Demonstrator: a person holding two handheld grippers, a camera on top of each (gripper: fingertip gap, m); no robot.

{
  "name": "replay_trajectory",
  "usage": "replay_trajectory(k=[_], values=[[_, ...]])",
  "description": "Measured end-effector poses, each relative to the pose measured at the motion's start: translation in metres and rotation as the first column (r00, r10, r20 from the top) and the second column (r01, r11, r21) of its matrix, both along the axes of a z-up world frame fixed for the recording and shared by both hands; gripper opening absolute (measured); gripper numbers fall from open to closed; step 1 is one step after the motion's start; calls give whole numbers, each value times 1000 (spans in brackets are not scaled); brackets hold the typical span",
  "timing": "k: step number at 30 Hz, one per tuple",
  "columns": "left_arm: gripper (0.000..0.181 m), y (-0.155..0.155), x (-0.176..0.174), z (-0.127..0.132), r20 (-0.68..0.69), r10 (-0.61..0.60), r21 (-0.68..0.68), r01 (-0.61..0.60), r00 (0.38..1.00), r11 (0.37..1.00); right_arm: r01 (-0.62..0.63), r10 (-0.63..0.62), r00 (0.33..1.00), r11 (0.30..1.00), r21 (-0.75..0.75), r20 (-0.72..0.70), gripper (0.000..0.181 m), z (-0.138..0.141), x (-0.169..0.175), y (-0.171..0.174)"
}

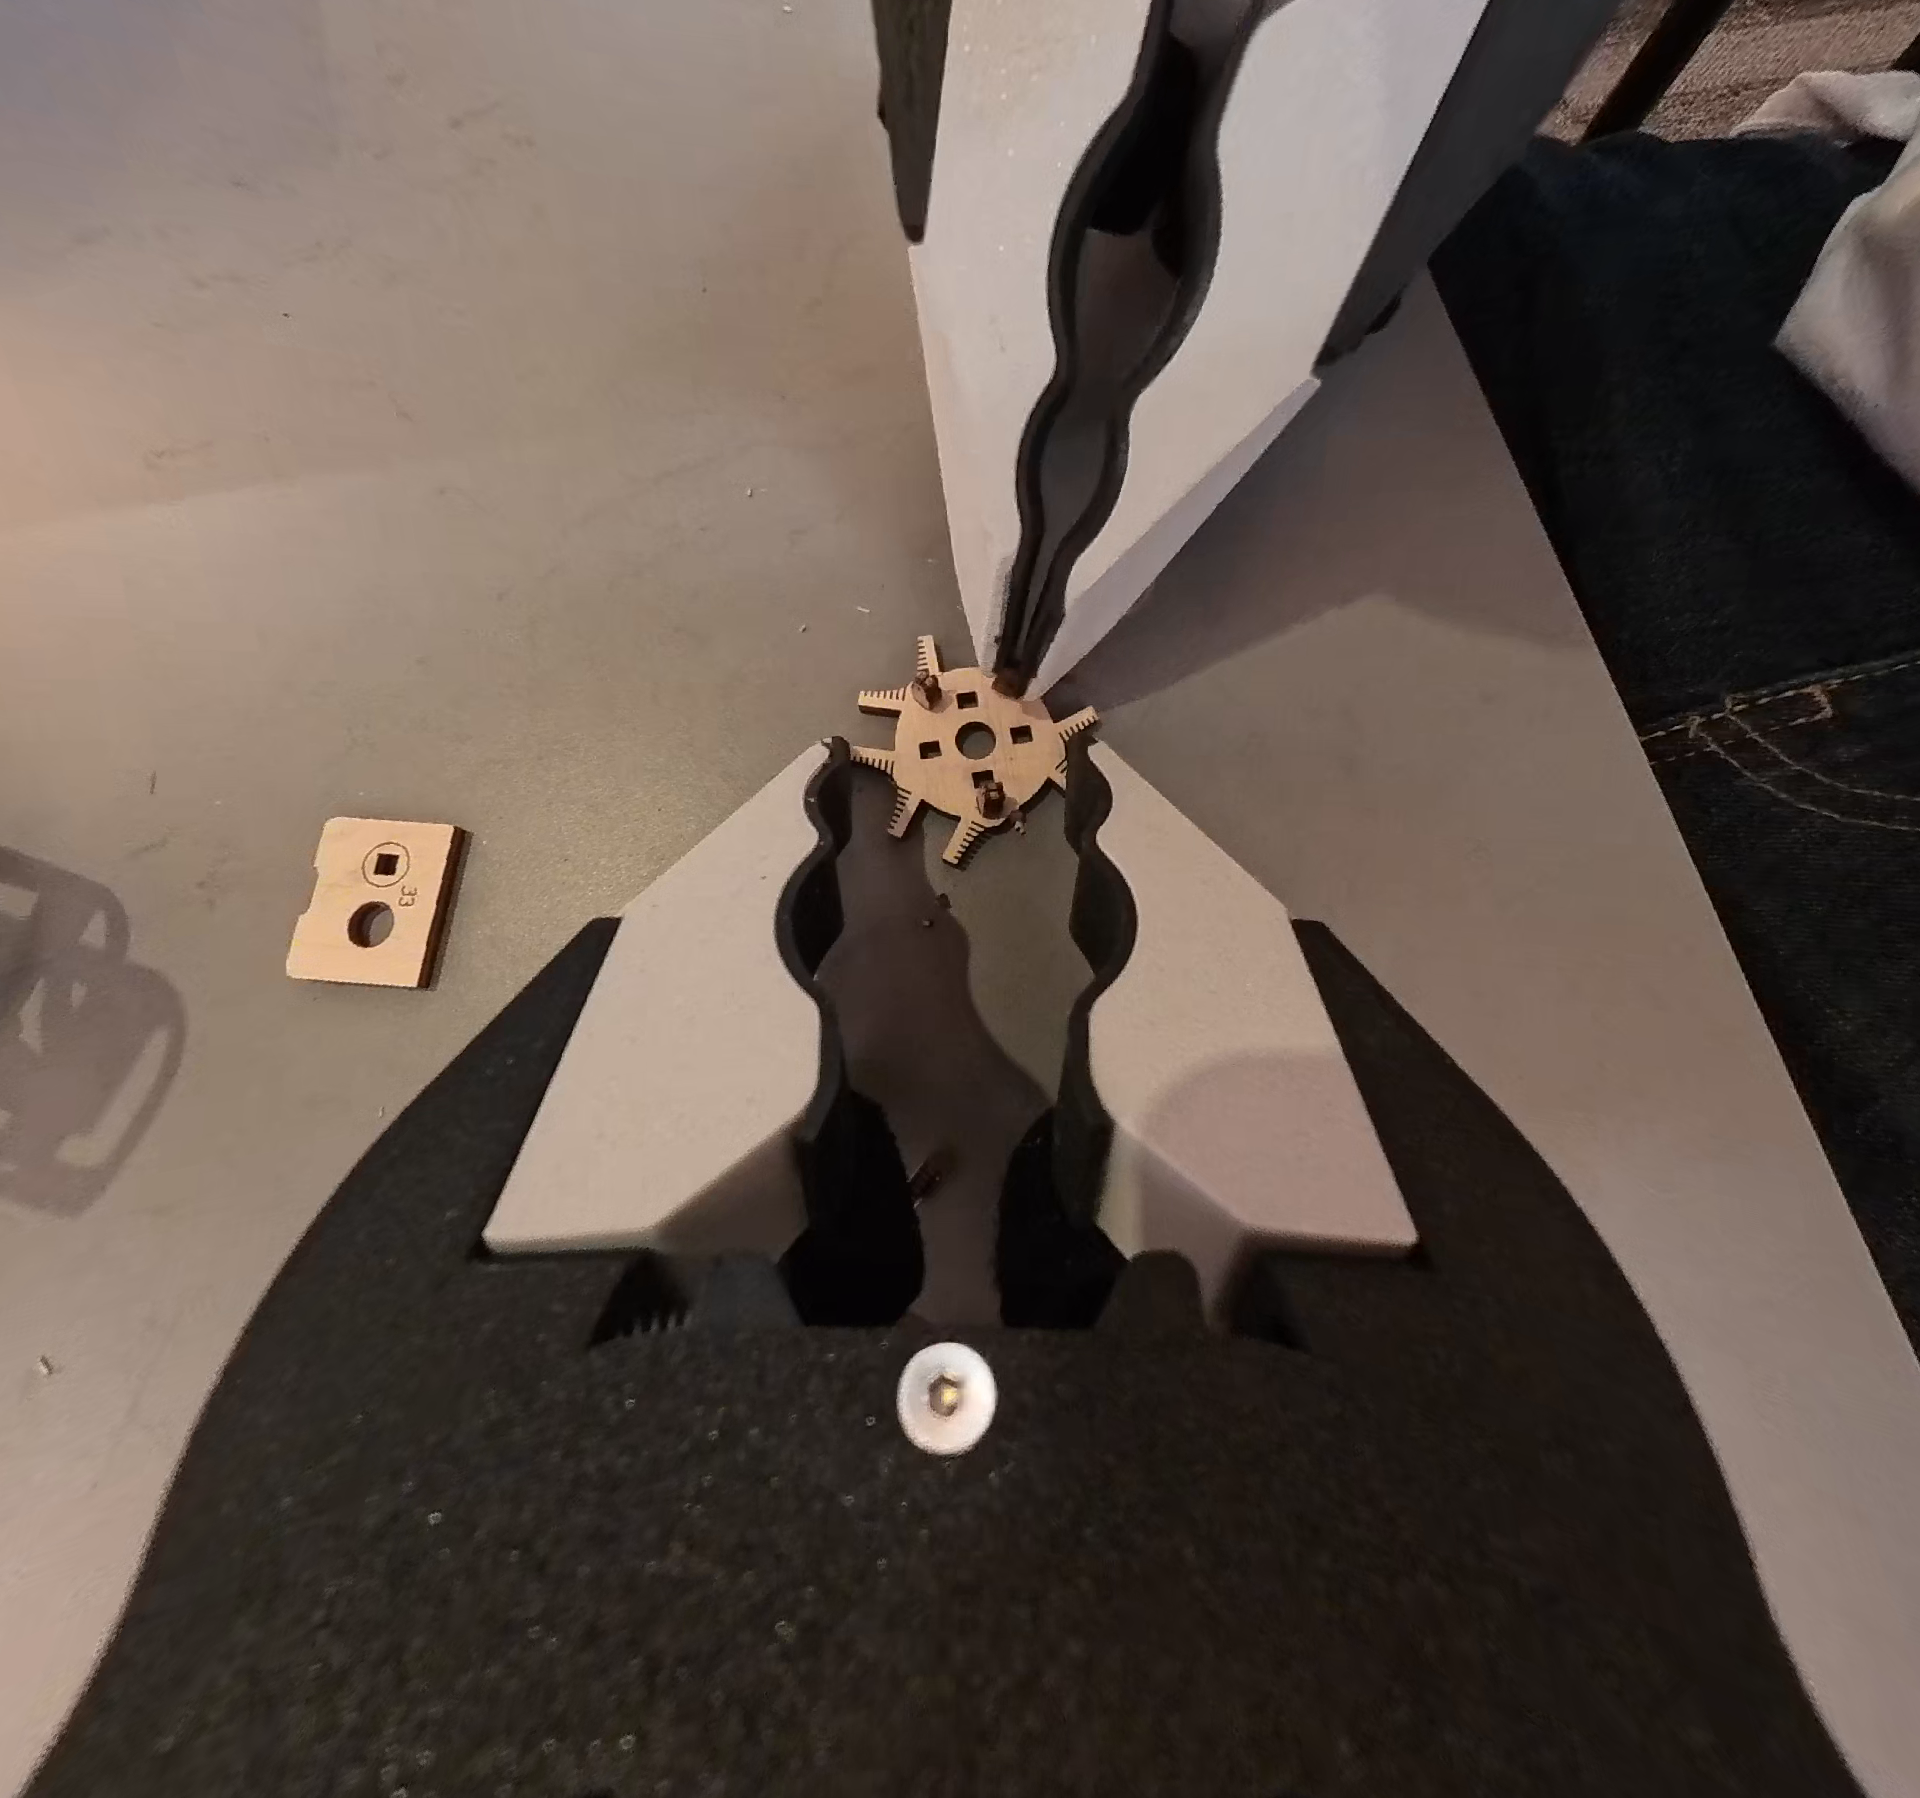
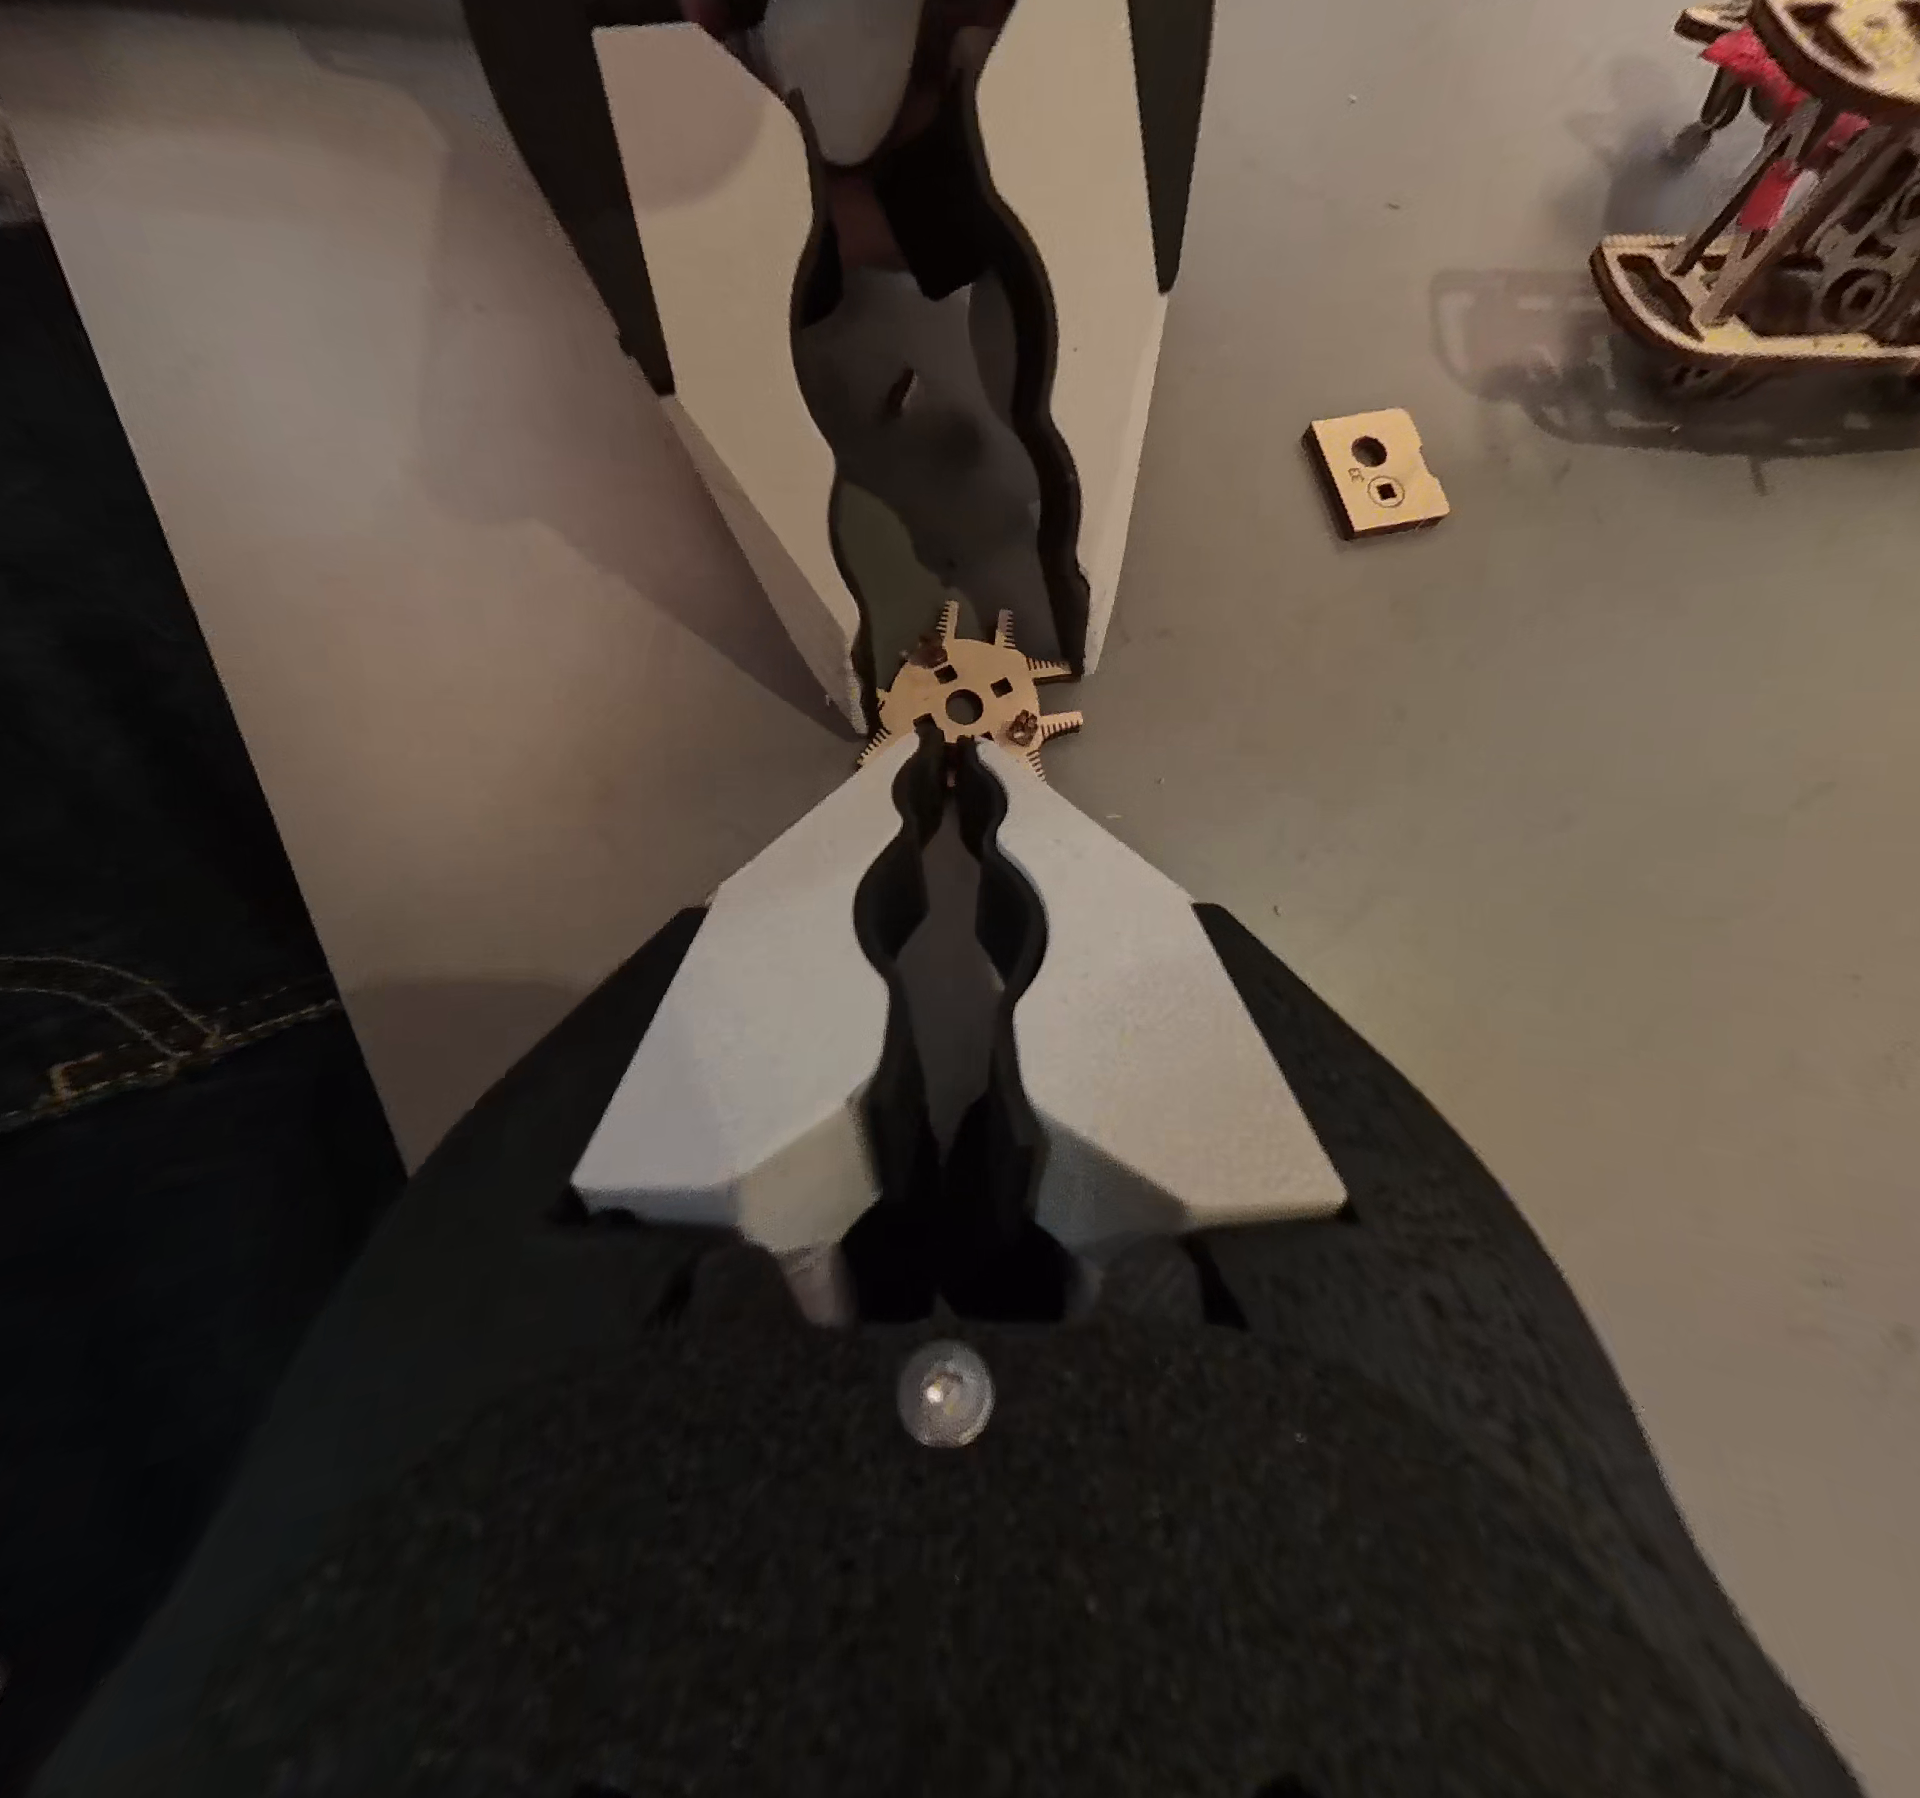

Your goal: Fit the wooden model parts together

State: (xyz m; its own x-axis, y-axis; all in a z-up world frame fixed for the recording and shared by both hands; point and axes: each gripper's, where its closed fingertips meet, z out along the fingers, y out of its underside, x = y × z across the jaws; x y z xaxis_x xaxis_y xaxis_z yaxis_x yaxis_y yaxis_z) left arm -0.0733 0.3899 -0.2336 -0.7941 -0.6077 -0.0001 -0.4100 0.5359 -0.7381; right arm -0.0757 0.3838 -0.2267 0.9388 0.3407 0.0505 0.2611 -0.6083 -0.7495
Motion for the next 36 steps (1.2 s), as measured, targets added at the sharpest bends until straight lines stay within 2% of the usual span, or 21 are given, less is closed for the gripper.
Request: replay_trajectory(k=[2,4,7,14,17,21,23,26,29,32,36], values=[[39,0,0,0,-1,0,0,0,1000,1000,6,-7,999,1000,-5,-42,1,0,0,0],[39,0,0,0,-1,0,0,0,1000,1000,-1,1,1000,1000,-4,-3,2,-1,1,0],[40,0,0,0,0,0,0,0,1000,1000,-1,0,997,1000,-16,-72,2,-2,1,0],[39,0,0,0,0,0,0,0,1000,1000,-3,1,996,1000,-26,-94,2,-2,1,-1],[40,0,0,0,-2,-2,-2,2,1000,1000,-6,4,989,1000,-17,-146,3,0,0,-1],[39,-1,0,0,2,-5,1,5,1000,1000,-39,47,991,997,62,-124,8,9,-5,-3],[39,-1,0,0,2,-5,1,5,1000,1000,-41,48,992,998,56,-113,10,8,-5,-5],[39,-1,0,0,2,-5,1,5,1000,1000,-23,28,995,998,54,-93,10,7,-2,-3],[39,-1,0,0,3,-5,1,5,1000,1000,-3,8,995,998,58,-99,0,8,0,0],[39,-1,0,0,4,-5,2,5,1000,1000,8,0,992,998,62,-130,0,10,2,1],[39,-1,0,0,4,-4,2,4,1000,1000,-3,7,996,999,48,-91,0,6,0,0]])
